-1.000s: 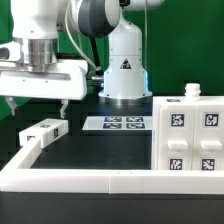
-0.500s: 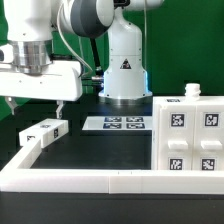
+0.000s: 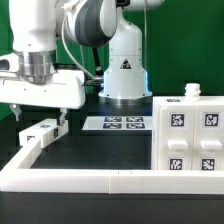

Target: Assemble cabinet

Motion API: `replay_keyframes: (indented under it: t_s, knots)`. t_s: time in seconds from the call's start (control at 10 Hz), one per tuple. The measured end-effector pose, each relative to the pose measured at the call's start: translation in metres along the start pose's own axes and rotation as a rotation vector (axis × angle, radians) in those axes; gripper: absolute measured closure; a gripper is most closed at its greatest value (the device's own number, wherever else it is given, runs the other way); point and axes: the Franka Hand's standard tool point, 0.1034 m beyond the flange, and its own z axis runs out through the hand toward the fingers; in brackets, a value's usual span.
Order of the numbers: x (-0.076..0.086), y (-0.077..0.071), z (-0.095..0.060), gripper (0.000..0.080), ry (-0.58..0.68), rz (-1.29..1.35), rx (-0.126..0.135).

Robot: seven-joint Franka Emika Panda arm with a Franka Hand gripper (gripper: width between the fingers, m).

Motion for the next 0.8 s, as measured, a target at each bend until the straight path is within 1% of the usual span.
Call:
replay_keyframes:
  t_s: [0.3, 0.5, 0.7, 0.8]
  knots:
    - [-0.007, 0.001, 0.015, 0.0002, -0.01, -0.012, -0.018]
    - [-0.008, -0.001, 0.023, 0.0002, -0.01, -0.021, -0.028]
    - [-0.006, -0.006, 0.025, 0.0002, -0.01, -0.028, -0.03]
    - [-0.006, -0.008, 0.025, 0.0136, -0.01, -0.033, -0.03]
